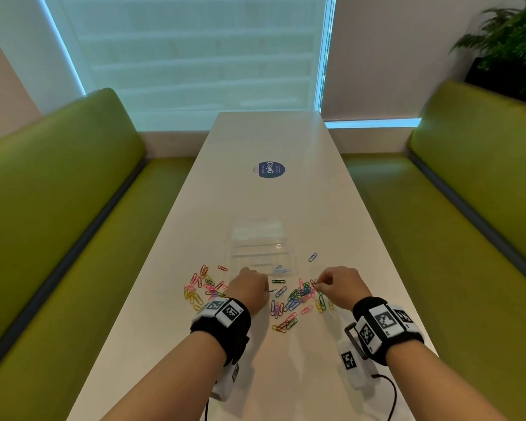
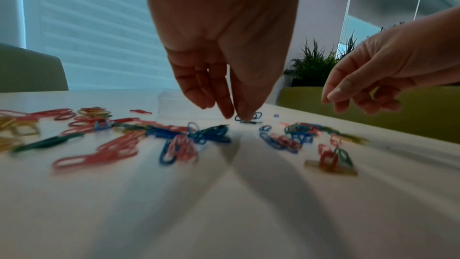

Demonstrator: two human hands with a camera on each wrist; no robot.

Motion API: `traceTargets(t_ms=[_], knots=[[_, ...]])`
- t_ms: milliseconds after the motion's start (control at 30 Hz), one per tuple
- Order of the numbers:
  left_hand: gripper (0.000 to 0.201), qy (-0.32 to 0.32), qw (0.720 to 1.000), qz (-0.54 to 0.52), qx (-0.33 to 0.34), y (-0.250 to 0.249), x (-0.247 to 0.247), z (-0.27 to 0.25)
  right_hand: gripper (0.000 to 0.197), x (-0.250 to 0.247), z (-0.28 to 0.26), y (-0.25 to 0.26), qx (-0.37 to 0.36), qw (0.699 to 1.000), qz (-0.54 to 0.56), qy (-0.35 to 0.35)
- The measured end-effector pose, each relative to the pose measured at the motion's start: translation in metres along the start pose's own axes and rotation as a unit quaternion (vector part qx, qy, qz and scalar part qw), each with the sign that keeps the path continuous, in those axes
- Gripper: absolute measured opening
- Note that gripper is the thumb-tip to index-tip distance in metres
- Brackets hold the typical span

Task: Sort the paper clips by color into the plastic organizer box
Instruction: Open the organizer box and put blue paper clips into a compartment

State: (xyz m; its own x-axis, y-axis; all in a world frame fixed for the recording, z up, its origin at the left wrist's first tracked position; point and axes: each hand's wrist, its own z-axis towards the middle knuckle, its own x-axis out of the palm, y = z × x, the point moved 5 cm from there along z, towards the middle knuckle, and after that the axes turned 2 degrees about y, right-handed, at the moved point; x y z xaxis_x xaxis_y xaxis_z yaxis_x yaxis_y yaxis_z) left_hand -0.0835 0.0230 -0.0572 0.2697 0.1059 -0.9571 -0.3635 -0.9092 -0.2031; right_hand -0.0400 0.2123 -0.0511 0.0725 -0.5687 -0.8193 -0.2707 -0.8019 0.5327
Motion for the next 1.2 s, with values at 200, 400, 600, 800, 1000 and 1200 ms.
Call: traceTargets(t_ms=[200, 400, 600, 800, 1000, 1200], knots=[[0.025, -0.050, 0.998, -0.026, 0.003, -0.011, -0.026, 0.015, 0.018, 0.008, 0.002, 0.014, -0.012, 1.000, -0.023, 0.017], [0.025, -0.065, 0.997, -0.033, -0.002, -0.014, -0.042, 0.034, 0.018, 0.012, 0.007, 0.018, -0.011, 0.999, -0.025, 0.021], [0.025, -0.076, 0.996, -0.037, -0.007, -0.014, -0.043, 0.048, 0.017, 0.008, 0.014, 0.012, -0.011, 0.999, -0.027, 0.018], [0.026, -0.068, 0.996, -0.047, -0.015, -0.011, -0.036, 0.054, 0.017, 0.000, 0.025, 0.004, 0.003, 0.999, -0.035, 0.016], [0.025, -0.077, 0.995, -0.053, -0.021, -0.004, -0.041, 0.054, 0.023, -0.016, 0.054, -0.001, 0.044, 0.996, -0.078, -0.009], [0.025, -0.078, 0.995, -0.052, -0.017, -0.004, -0.042, 0.055, 0.037, -0.018, 0.079, -0.005, 0.055, 0.990, -0.128, 0.007]])
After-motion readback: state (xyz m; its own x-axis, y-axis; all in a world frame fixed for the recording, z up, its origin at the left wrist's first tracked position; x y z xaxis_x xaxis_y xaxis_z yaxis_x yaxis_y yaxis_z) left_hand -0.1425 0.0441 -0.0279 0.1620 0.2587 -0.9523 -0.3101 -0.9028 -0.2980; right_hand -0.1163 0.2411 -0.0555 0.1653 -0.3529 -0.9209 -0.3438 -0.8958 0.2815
